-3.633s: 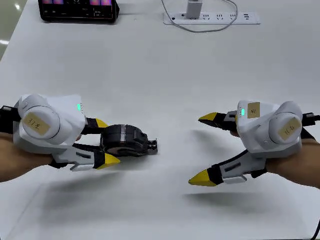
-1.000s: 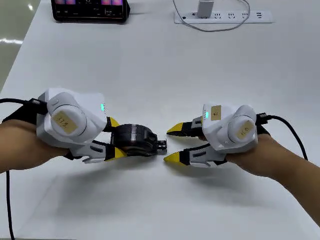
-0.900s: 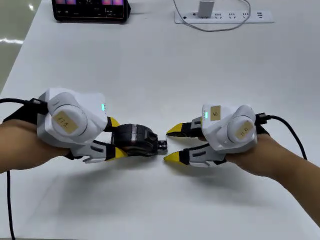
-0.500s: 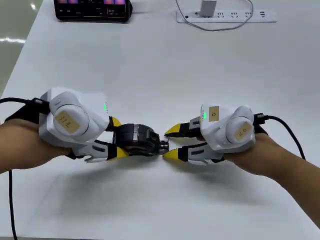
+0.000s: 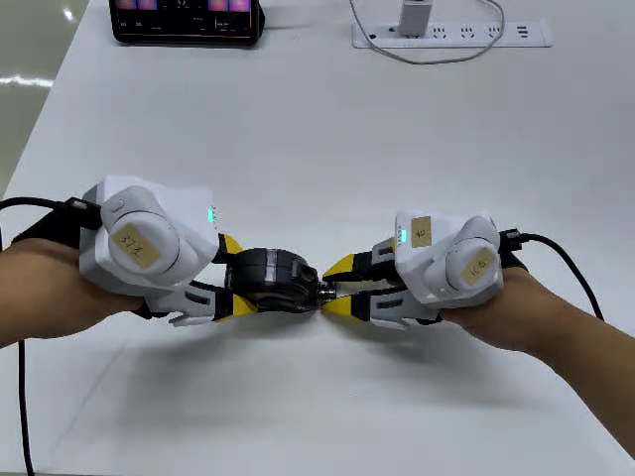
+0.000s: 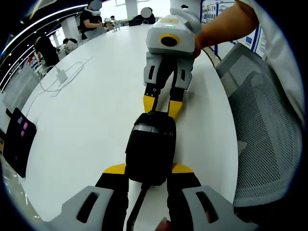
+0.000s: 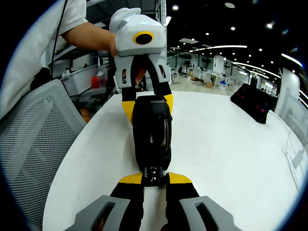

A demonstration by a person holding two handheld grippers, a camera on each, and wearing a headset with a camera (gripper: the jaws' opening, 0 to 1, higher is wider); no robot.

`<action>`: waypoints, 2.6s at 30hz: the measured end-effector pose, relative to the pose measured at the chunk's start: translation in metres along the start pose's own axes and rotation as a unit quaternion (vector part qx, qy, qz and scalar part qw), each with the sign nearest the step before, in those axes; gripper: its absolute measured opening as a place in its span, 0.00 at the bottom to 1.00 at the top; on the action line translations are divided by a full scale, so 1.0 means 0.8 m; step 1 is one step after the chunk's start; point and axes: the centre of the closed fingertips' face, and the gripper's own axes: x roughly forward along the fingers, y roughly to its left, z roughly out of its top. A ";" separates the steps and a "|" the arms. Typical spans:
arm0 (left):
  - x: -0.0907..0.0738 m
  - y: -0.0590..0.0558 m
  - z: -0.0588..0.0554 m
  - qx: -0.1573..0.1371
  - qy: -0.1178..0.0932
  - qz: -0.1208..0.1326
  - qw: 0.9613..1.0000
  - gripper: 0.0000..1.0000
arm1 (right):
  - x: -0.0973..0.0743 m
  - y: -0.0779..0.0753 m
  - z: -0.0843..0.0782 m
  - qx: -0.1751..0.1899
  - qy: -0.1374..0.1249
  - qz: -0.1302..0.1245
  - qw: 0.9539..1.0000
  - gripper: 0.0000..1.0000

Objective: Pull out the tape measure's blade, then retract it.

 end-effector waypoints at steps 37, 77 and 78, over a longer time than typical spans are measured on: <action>0.000 -0.001 -0.001 0.013 0.003 -0.001 1.000 0.24 | -0.008 0.005 -0.005 -0.011 0.010 0.015 1.000 0.11; 0.000 0.000 -0.002 0.002 0.007 0.002 1.000 0.24 | -0.050 0.001 -0.034 -0.005 0.036 0.008 0.999 0.11; 0.000 0.000 -0.002 0.001 0.007 0.002 1.000 0.24 | -0.051 0.001 -0.034 -0.004 0.036 0.008 0.999 0.11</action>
